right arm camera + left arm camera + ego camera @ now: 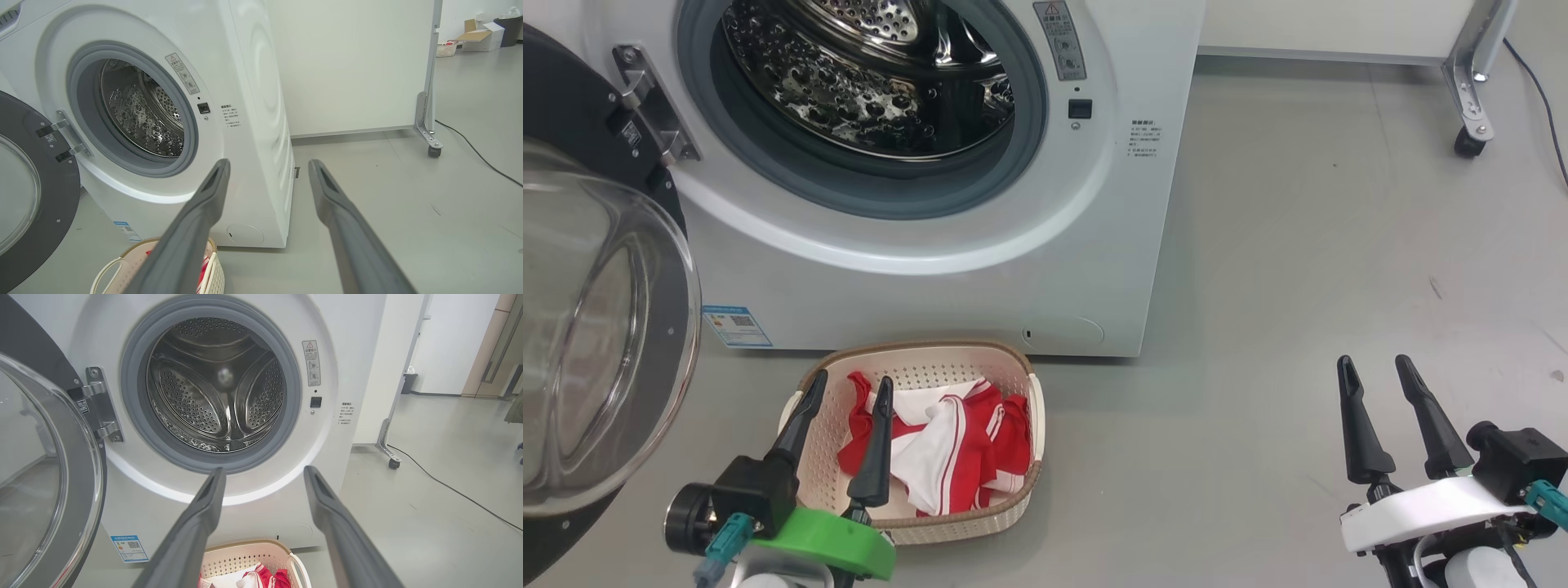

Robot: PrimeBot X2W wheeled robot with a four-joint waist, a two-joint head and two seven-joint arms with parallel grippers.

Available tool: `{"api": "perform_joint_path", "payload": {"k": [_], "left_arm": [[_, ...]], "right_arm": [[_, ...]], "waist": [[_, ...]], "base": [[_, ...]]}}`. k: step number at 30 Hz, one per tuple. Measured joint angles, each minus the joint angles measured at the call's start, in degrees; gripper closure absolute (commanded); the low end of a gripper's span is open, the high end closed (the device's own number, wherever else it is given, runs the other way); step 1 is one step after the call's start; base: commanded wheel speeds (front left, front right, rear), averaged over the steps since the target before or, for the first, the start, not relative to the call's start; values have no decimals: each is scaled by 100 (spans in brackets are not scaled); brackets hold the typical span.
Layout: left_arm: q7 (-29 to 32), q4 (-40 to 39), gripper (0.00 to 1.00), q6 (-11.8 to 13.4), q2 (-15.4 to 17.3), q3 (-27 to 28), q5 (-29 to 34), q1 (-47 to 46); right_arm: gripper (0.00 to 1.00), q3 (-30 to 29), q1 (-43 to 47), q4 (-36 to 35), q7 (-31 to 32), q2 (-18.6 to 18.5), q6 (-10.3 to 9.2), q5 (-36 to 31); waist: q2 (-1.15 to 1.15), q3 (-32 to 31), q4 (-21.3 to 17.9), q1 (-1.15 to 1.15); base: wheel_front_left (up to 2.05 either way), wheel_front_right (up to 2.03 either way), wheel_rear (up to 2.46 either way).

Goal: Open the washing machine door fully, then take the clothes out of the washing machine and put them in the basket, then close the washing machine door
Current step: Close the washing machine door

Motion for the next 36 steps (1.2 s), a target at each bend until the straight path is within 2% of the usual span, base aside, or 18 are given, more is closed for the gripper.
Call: {"api": "perform_joint_path", "payload": {"k": [9, 13, 18, 36], "left_arm": [[0, -82, 0, 32, 1, 21, 76, -3], [-1, -120, 0, -13, 1, -41, -308, 0], [0, -115, 0, -26, 2, -55, -348, 2], [0, -129, 0, -35, 2, -48, -348, 2]], "right_arm": [[0, 1, 0, -1, 0, 0, 0, 0], [0, 2, 0, -2, 0, 0, 0, 0], [0, 2, 0, -2, 0, 0, 0, 0], [0, 16, -2, 5, 0, 1, 1, 0]], "waist": [[0, 25, 10, 0], [0, 40, 9, 0], [0, 53, 10, 0], [0, 80, 35, 0]], "base": [[-147, 147, 0], [-120, 120, 0], [-102, 102, 0], [-55, 55, 0]]}}
